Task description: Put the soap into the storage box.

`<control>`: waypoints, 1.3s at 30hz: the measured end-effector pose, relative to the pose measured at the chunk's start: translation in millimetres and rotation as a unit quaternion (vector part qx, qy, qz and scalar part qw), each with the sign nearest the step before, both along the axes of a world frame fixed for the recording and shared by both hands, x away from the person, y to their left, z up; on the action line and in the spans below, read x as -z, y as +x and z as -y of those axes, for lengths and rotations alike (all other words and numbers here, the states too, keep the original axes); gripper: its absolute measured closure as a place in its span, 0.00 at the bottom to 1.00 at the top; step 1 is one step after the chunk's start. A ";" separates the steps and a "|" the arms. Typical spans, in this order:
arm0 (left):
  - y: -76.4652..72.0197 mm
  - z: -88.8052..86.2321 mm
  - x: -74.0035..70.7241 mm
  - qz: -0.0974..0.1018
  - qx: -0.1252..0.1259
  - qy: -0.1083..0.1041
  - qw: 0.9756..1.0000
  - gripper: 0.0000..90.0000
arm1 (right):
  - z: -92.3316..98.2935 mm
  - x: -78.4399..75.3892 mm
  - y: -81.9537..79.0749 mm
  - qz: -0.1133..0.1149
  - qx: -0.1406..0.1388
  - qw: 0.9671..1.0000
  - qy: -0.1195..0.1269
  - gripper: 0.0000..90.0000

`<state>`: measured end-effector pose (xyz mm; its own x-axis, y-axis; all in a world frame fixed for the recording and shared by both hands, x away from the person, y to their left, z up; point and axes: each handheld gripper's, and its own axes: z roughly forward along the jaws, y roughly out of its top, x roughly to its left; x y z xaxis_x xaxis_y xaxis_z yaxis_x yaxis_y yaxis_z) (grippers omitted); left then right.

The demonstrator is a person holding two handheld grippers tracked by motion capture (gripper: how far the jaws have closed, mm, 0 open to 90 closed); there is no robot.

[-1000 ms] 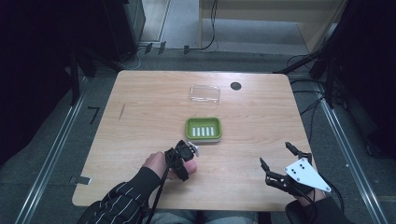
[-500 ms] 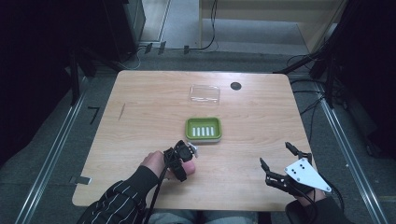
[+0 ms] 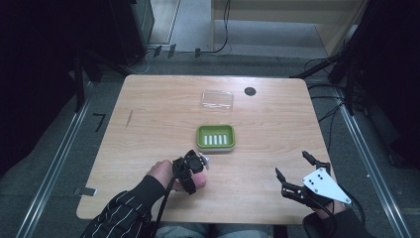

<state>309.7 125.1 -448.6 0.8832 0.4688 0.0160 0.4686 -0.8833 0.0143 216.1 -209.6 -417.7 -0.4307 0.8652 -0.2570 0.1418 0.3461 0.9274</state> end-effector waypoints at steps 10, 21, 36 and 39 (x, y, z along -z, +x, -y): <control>5.1 0.3 -3.3 0.000 0.014 0.003 1.000 0.43 | 0.1 0.0 -0.1 0.001 -0.001 1.000 0.000 0.14; 12.3 2.2 -9.3 0.003 0.032 0.008 0.999 0.43 | -0.1 0.0 0.0 0.000 -0.001 1.000 -0.001 0.14; 19.1 5.8 -15.1 0.001 0.051 0.009 0.999 0.43 | -0.2 0.0 0.0 -0.001 -0.002 1.000 -0.001 0.14; 20.7 6.9 -16.8 0.002 0.056 0.009 0.998 0.43 | -0.2 0.1 0.1 -0.001 -0.001 1.000 -0.001 0.14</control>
